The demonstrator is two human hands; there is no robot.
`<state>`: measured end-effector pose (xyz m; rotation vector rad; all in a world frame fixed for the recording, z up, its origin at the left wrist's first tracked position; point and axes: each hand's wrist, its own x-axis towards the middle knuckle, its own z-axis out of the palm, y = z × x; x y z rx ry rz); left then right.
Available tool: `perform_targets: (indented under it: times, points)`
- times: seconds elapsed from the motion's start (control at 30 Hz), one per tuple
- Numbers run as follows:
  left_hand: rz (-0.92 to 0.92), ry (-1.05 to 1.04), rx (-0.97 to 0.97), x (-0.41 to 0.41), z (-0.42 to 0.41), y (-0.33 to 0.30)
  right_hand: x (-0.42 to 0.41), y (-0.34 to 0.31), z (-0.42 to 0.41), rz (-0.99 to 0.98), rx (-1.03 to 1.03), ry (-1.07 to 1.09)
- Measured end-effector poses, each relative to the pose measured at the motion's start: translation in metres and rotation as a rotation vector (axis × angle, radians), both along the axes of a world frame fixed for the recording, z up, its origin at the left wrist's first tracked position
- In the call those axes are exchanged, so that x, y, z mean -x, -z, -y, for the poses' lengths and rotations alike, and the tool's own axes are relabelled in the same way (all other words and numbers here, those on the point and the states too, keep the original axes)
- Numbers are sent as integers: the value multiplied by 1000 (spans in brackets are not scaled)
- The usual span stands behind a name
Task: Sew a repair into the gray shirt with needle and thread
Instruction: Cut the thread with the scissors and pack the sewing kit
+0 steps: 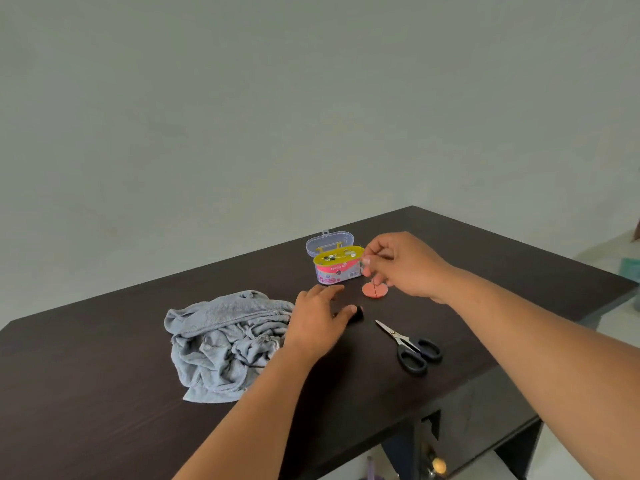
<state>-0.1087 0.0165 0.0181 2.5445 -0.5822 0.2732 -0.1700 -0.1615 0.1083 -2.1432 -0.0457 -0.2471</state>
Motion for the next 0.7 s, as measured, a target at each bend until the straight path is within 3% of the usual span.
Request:
perform_targets:
  times: [0.1, 0.17, 0.3, 0.47, 0.7]
  points:
    - [-77, -6, -146, -6, 5, 11, -2, 3, 8, 0, 63, 19]
    - [-76, 7, -139, -10, 7, 16, -4, 2, 12, -35, 49, 10]
    - [-91, 29, -1, -16, 6, 20, -13, 3, 13, -102, 157, -19]
    - [-112, -17, 404, -11, 2, 22, -25, 5, 8, -172, 284, -65]
    - [-156, 30, 614, -13, -6, 27, -31, 1, -7, -19, 454, 3]
